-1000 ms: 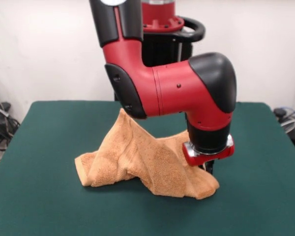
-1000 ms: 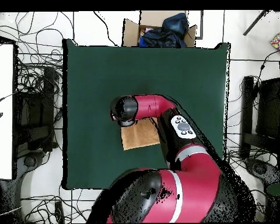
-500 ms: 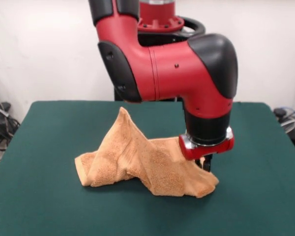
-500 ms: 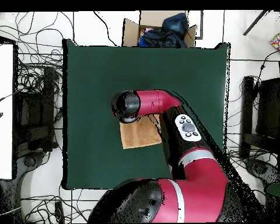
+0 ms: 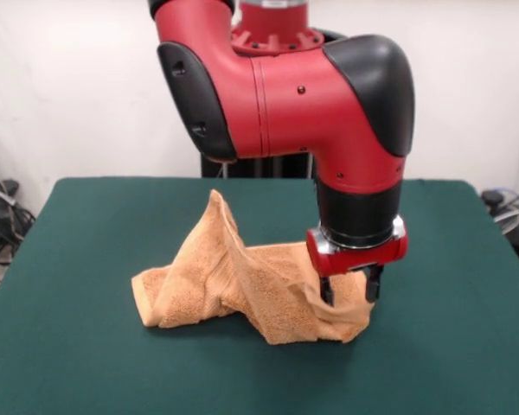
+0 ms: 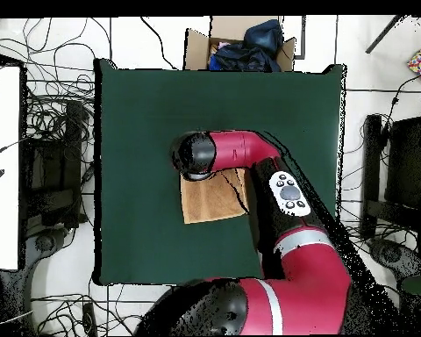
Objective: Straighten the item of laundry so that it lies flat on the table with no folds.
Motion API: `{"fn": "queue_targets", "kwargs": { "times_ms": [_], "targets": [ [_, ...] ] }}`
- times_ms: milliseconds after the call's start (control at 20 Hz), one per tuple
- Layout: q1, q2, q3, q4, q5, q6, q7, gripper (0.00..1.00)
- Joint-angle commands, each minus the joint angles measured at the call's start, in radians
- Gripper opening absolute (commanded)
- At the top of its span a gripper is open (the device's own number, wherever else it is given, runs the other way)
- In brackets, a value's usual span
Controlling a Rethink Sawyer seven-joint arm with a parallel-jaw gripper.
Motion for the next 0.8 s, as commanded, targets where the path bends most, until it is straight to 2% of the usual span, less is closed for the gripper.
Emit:
{"fn": "queue_targets", "kwargs": {
  "times_ms": [50,250,800],
  "targets": [
    [0.005,0.039,0.051,-0.059,0.007,0.098,-0.045,1.0],
    [0.008,0.063,0.048,-0.071,0.002,0.086,-0.042,1.0],
    [0.001,0.053,0.05,-0.076,0.008,0.094,-0.044,1.0]
  ]
}}
